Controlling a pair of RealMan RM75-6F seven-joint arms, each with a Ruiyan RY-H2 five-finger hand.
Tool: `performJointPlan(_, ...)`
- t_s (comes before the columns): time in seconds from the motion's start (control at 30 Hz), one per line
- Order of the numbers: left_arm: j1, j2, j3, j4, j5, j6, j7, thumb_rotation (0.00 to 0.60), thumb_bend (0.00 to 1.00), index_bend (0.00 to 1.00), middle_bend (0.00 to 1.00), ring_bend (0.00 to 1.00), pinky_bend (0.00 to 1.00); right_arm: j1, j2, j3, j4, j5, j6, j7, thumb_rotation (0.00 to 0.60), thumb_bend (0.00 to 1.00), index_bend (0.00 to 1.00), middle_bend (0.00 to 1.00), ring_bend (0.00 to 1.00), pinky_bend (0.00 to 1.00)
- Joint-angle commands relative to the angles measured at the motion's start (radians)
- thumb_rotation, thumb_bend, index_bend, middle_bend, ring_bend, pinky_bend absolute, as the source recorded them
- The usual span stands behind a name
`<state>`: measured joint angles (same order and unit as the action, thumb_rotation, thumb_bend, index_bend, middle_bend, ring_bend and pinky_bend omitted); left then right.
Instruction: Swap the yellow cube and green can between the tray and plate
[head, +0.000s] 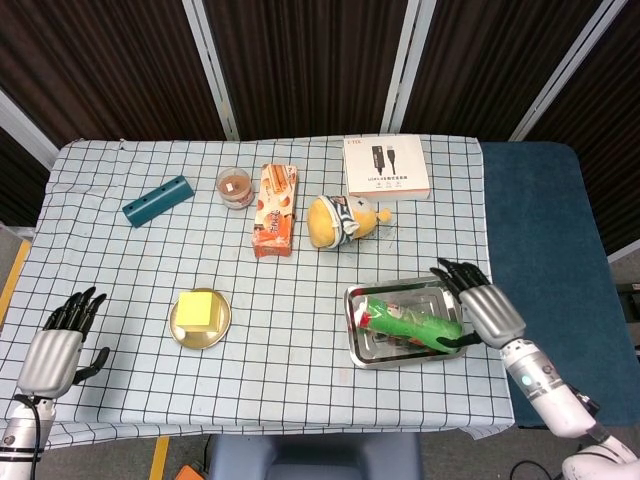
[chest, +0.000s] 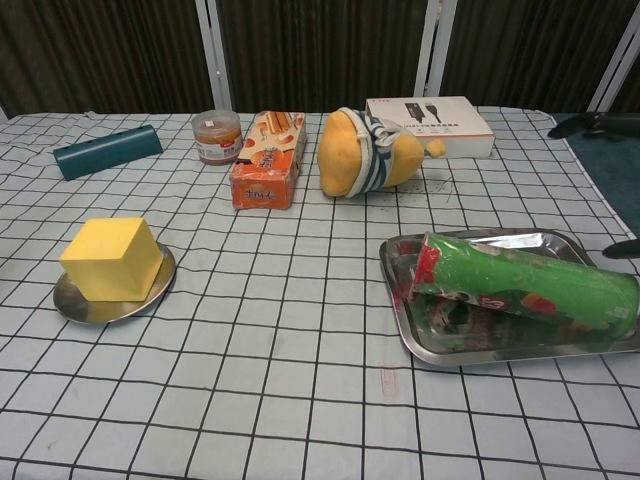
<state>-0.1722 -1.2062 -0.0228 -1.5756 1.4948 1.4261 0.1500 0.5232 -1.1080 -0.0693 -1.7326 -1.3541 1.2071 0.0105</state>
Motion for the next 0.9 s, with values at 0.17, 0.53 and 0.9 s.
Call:
performJointPlan(0.17,0.011,0.005,0.006,-0.004,0.023,0.024,-0.006,0.6,0.37,0.0,0.01,0.0,0.19,-0.209,0.028,0.003,-0.006,-0.044,0.271,0.024,0.6,0.02,0.0,0.0,0.0,0.0)
performJointPlan(0.53,0.027,0.009,0.004,-0.01,0.028,0.049,0.0,0.6,0.37,0.0,0.01,0.0,0.19,-0.319,-0.07,0.068,0.094,-0.007,0.373,-0.016,0.6,0.02,0.0,0.0,0.0,0.0)
performJointPlan(0.9,0.032,0.005,-0.002,-0.007,0.031,0.056,-0.003,0.6,0.37,0.0,0.01,0.0,0.19,-0.361,-0.095,0.092,0.11,-0.059,0.392,0.008,0.6,0.02,0.0,0.0,0.0,0.0)
